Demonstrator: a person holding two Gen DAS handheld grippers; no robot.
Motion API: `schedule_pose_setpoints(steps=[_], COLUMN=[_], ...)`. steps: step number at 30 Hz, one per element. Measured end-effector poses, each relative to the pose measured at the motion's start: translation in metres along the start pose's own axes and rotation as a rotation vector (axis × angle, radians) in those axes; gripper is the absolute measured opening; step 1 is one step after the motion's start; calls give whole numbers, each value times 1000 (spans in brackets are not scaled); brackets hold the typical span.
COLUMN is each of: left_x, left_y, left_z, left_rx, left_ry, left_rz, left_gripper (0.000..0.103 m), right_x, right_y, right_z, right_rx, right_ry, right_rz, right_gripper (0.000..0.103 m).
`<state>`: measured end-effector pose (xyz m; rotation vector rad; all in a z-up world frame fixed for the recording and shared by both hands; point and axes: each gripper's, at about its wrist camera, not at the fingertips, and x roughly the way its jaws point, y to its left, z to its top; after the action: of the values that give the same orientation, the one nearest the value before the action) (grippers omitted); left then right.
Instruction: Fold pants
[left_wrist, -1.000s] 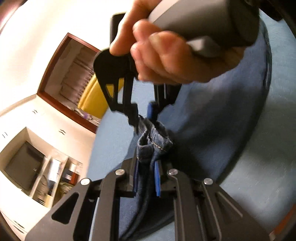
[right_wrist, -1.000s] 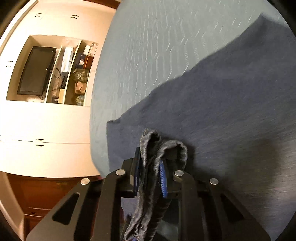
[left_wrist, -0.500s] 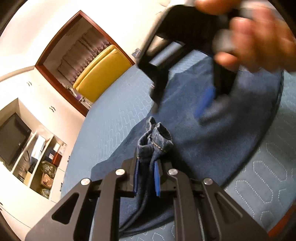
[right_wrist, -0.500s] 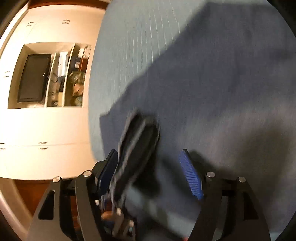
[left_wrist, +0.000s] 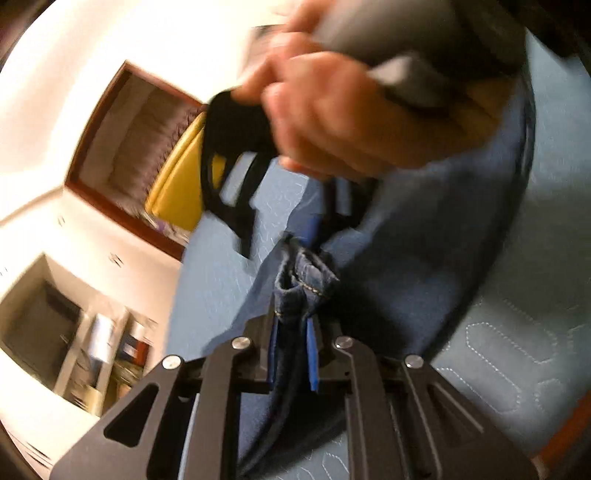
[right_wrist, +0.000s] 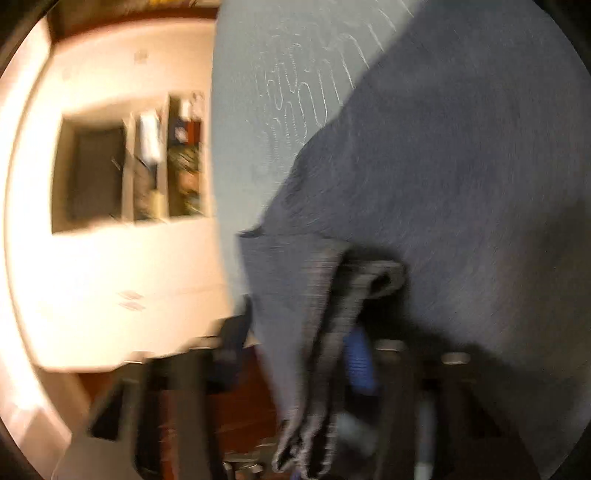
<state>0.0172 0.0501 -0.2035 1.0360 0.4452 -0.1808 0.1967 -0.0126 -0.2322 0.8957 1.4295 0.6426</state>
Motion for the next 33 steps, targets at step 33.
schedule_pose_setpoints(steps=[33], left_x=[8], left_y=[-50], left_z=[13], left_rx=[117], left_ry=[-65], left_rz=[-48], left_gripper=[21], right_x=[-60], right_y=[-29], right_z=[6], right_rx=[-289], right_ry=[-228], right_rz=[-366], right_gripper=[30])
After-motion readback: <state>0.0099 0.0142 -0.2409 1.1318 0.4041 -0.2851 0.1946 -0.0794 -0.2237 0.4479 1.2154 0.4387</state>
